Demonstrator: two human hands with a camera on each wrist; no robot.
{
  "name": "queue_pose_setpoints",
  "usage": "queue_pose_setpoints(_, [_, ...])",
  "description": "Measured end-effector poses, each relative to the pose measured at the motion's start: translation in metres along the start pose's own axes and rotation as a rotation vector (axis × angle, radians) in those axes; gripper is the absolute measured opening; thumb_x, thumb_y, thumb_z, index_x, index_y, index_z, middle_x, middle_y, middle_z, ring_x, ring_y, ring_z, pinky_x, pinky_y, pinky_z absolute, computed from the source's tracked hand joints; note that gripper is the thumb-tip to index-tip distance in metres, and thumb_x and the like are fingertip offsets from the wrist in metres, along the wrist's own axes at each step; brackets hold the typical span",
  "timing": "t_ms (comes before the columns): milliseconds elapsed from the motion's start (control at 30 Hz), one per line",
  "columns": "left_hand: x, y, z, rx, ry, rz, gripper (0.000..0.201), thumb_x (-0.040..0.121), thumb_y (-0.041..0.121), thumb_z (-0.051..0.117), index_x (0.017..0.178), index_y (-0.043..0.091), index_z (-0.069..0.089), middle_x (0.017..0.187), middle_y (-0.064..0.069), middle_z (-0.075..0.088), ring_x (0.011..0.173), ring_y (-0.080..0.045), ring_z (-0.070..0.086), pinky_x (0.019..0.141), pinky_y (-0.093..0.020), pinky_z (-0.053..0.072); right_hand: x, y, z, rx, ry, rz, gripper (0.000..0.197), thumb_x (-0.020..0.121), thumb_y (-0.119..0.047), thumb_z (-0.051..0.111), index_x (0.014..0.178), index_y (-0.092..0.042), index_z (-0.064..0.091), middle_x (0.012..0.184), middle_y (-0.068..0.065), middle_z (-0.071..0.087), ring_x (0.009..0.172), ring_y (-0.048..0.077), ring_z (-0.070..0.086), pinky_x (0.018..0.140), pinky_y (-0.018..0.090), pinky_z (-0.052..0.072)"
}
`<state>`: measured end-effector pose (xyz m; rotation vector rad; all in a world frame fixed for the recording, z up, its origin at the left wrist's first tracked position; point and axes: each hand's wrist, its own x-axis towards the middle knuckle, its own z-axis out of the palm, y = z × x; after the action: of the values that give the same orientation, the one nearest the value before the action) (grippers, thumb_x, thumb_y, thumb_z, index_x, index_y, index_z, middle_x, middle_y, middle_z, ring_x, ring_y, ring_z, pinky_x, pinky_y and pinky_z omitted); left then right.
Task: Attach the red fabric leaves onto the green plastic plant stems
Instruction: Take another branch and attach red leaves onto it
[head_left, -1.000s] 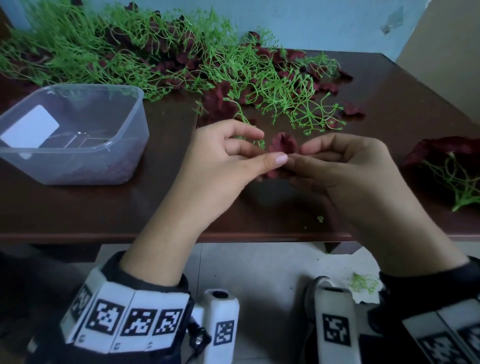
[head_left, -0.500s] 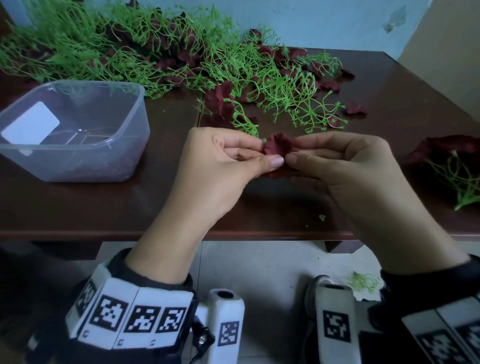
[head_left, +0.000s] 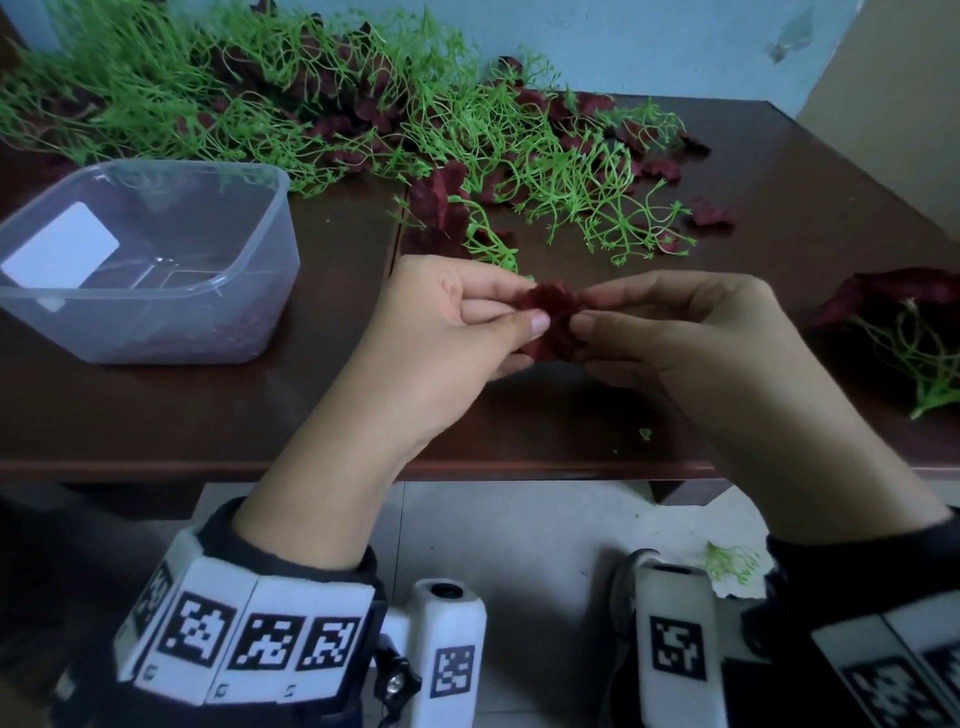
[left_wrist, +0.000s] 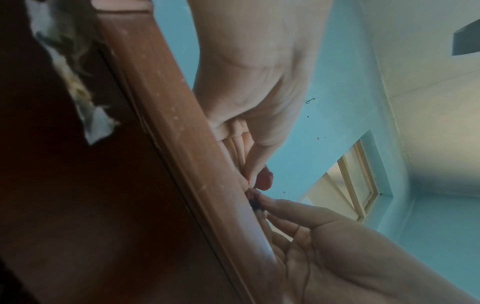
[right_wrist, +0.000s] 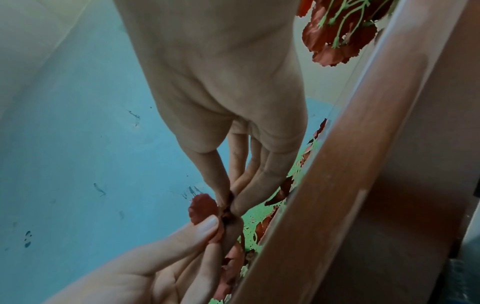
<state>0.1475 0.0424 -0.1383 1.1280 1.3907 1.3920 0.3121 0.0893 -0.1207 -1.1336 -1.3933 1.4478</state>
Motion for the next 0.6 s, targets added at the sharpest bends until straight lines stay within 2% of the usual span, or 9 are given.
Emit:
queue_pose_setpoints(67, [0.001, -0.001, 0.0, 0.047, -0.031, 0.027, 0.024, 0.091, -0.004, 0.071, 0.09, 0.02, 0.077, 0.081, -0.002, 0.079, 0.083, -0.015, 0.077, 0.075, -0.03, 0.062, 0.0, 0.0, 0.002, -0.001, -0.018, 0.031, 0.005, 0.083, -0.005, 0.075, 0.088, -0.006, 0.076, 0.076, 0.014, 0.075, 0.068, 0.019, 0.073, 0.061, 0.023, 0.058])
queue_pose_setpoints(133, [0.001, -0.001, -0.001, 0.111, -0.052, 0.065, 0.027, 0.092, -0.001, 0.07, 0.089, 0.024, 0.077, 0.081, -0.002, 0.08, 0.087, -0.016, 0.076, 0.087, -0.041, 0.062, 0.0, -0.001, 0.005, 0.015, -0.017, 0.062, 0.007, 0.086, -0.013, 0.073, 0.086, -0.007, 0.076, 0.075, 0.016, 0.073, 0.067, 0.021, 0.072, 0.062, 0.026, 0.059])
queue_pose_setpoints(200, [0.001, 0.0, -0.002, 0.171, -0.086, 0.097, 0.024, 0.092, 0.004, 0.071, 0.088, 0.026, 0.077, 0.077, 0.001, 0.079, 0.083, -0.012, 0.073, 0.091, -0.041, 0.058, 0.0, -0.003, 0.006, 0.04, -0.002, 0.093, 0.014, 0.087, -0.019, 0.073, 0.082, -0.006, 0.076, 0.071, 0.015, 0.069, 0.067, 0.025, 0.072, 0.063, 0.029, 0.061])
queue_pose_setpoints(333, [-0.002, 0.005, -0.004, 0.217, -0.173, 0.121, 0.019, 0.091, 0.005, 0.072, 0.089, 0.024, 0.076, 0.075, 0.002, 0.078, 0.081, -0.01, 0.073, 0.088, -0.033, 0.053, 0.001, -0.003, 0.004, 0.078, -0.003, 0.122, 0.016, 0.089, -0.014, 0.071, 0.083, 0.001, 0.074, 0.082, 0.022, 0.073, 0.079, 0.032, 0.075, 0.064, 0.027, 0.059])
queue_pose_setpoints(467, [-0.002, 0.004, -0.004, 0.192, -0.184, 0.126, 0.015, 0.092, 0.009, 0.071, 0.088, 0.022, 0.077, 0.078, -0.004, 0.078, 0.08, -0.017, 0.069, 0.086, -0.039, 0.053, 0.005, 0.002, 0.004, 0.087, 0.058, 0.104, 0.014, 0.092, -0.007, 0.065, 0.083, 0.001, 0.072, 0.076, 0.02, 0.071, 0.07, 0.024, 0.073, 0.061, 0.025, 0.058])
queue_pose_setpoints(533, [-0.001, 0.003, -0.004, 0.14, -0.143, 0.105, 0.018, 0.094, 0.003, 0.068, 0.09, 0.019, 0.075, 0.081, -0.006, 0.079, 0.08, -0.015, 0.074, 0.077, -0.031, 0.059, 0.006, 0.006, 0.001, -0.027, 0.113, 0.031, 0.015, 0.091, -0.011, 0.07, 0.077, -0.008, 0.075, 0.072, 0.013, 0.074, 0.069, 0.021, 0.073, 0.065, 0.029, 0.06])
queue_pose_setpoints(600, [0.001, 0.003, -0.004, 0.051, -0.096, 0.059, 0.012, 0.096, -0.003, 0.063, 0.096, 0.007, 0.071, 0.082, -0.009, 0.079, 0.079, -0.019, 0.078, 0.071, -0.029, 0.063, 0.006, 0.008, -0.004, -0.296, 0.2, -0.089, 0.016, 0.088, -0.018, 0.075, 0.072, -0.016, 0.075, 0.064, 0.006, 0.072, 0.061, 0.012, 0.069, 0.059, 0.024, 0.056])
